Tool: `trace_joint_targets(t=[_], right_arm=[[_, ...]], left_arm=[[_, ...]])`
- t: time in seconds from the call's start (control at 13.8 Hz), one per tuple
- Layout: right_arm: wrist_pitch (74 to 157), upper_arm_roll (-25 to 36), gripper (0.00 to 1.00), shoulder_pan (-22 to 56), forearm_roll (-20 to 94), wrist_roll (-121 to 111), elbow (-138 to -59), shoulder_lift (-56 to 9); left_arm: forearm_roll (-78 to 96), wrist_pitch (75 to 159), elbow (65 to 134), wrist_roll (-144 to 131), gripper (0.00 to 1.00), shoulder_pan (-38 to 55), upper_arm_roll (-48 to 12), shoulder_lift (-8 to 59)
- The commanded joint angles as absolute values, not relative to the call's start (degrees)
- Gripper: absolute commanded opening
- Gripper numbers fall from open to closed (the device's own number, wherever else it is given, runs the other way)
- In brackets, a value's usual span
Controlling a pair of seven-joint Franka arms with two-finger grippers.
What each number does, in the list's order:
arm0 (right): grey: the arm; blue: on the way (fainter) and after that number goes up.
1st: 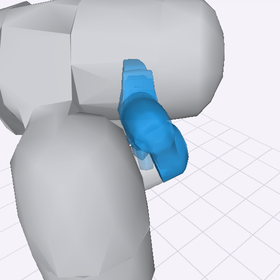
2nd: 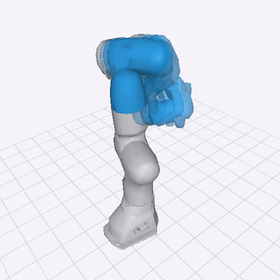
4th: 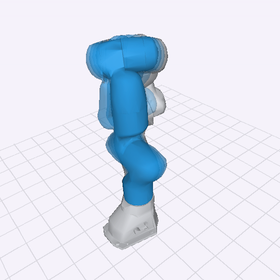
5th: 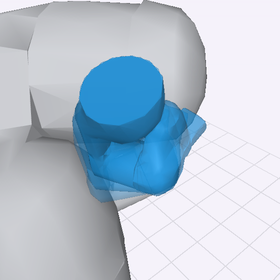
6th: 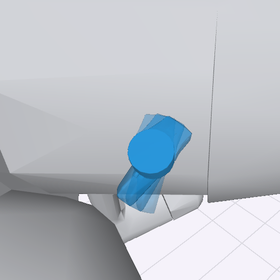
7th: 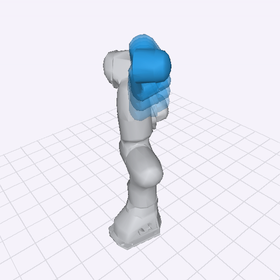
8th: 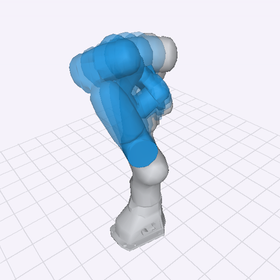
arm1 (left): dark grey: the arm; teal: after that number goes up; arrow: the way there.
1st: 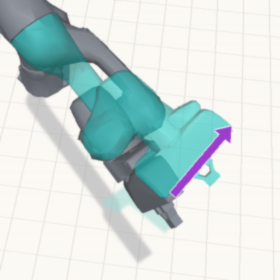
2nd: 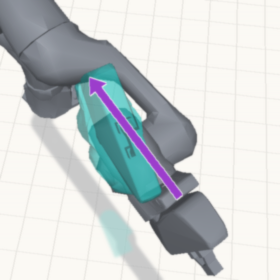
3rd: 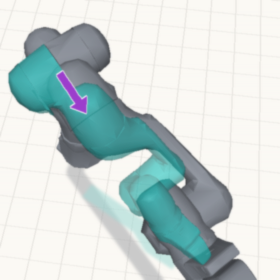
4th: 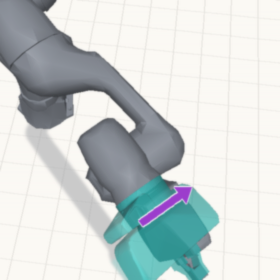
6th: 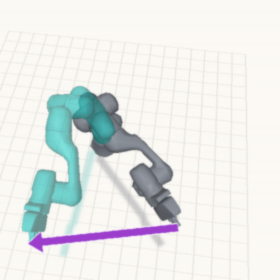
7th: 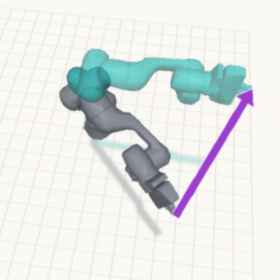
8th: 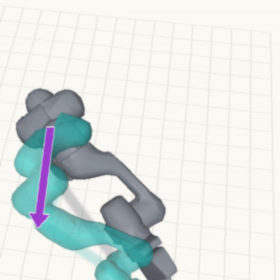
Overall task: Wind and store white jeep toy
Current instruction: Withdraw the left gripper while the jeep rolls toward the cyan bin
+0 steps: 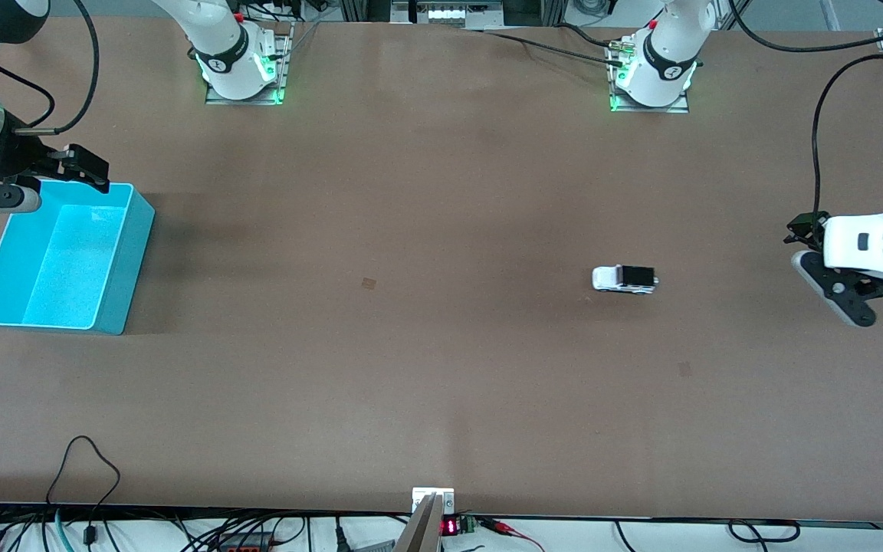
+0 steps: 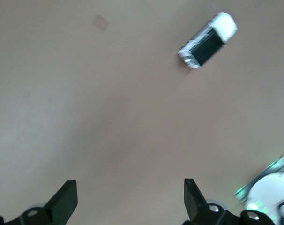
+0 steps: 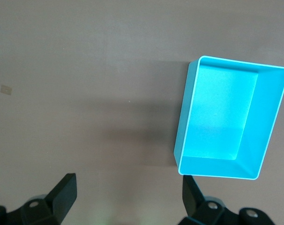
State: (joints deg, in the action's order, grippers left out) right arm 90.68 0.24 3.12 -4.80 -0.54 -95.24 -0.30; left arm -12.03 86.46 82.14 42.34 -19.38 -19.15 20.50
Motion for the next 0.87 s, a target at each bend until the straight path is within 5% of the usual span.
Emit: trace_joint_targets(t=[0.0,0.29,0.65,0.79], right_arm=[[89.6,0.1,1.0,2.9,-4.0,-1.2,-94.9,0.2],[89.8,0.1,1.0,3.0,-4.0,-0.7,-95.1,0.3],[90.8,0.1,1.0,3.0,-3.1,-0.4,-95.1,0.3],[90.7,0.1,1.0,3.0,-3.1,-0.4,-95.1,0.3]], left_arm=[[-10.8,80.5,75.6,30.9,1.0,-19.5,-21.9,21.2],[-3.9,82.3,77.4,12.8,1.0,-9.3,-11.8,14.1],[0.7,102.8,97.4,2.4,1.0,1.6,1.0,1.3],[-0.3,97.0,96.5,2.1,1.0,2.6,1.2,0.2]])
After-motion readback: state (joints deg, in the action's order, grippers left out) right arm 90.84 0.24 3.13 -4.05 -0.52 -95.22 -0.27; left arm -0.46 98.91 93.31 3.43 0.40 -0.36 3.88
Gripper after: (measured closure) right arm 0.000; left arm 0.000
